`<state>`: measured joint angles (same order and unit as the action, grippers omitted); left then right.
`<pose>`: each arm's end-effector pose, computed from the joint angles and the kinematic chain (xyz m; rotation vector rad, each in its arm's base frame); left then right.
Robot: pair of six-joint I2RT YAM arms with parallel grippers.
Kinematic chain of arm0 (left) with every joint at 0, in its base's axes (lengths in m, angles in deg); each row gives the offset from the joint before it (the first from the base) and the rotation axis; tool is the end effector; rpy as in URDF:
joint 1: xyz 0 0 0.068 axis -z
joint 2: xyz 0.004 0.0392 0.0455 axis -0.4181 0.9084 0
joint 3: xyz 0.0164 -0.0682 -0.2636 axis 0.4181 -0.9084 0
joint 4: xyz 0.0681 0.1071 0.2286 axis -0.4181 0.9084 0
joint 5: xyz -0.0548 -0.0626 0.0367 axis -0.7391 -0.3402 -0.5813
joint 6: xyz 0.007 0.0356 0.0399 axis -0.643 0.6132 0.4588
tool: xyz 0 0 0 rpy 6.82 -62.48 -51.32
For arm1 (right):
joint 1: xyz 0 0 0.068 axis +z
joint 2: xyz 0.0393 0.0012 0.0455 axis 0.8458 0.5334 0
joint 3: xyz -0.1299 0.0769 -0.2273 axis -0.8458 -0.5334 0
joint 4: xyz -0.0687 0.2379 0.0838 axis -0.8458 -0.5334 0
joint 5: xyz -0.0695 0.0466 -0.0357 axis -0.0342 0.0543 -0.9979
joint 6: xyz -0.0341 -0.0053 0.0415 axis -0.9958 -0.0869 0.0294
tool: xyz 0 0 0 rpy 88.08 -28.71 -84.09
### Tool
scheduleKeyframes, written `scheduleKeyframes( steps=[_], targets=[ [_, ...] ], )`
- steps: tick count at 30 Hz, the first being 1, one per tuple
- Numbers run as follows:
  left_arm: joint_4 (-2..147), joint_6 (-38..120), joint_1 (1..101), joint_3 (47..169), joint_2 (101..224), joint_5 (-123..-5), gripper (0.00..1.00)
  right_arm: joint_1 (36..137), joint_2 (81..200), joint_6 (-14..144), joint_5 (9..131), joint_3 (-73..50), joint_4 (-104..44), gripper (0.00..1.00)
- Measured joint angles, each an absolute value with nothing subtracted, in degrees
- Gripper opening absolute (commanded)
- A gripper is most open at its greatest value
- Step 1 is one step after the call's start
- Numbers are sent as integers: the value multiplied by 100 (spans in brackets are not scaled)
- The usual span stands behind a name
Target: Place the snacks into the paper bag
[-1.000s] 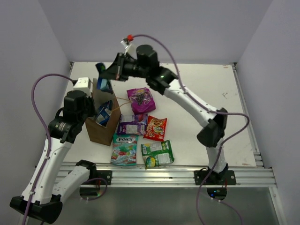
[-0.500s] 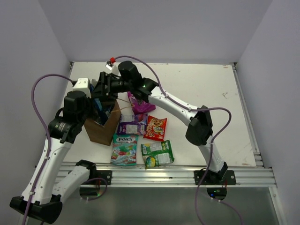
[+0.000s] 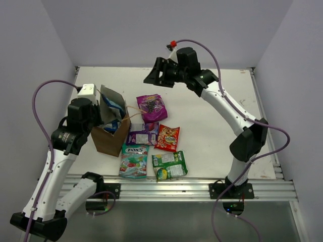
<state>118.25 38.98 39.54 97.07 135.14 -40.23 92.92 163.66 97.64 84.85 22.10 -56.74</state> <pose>0.1588 -0.0322 0.3687 -0.1399 2.0820 -0.0178 0.3378 0.2542 0.4116 -0.1968 2.1273 1.1973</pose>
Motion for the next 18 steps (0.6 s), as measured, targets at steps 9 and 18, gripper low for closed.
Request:
scheduleKeyframes(
  steps=[9, 18],
  targets=[
    [11842, 3900, 3954, 9751, 13520, -4021, 0, 9196, 17327, 9115, 8092, 1279, -5983, 65],
    [11873, 3903, 3954, 9830, 13546, -4021, 0, 9220, 17981, 8512, 7270, 1273, -6153, 65]
  ],
)
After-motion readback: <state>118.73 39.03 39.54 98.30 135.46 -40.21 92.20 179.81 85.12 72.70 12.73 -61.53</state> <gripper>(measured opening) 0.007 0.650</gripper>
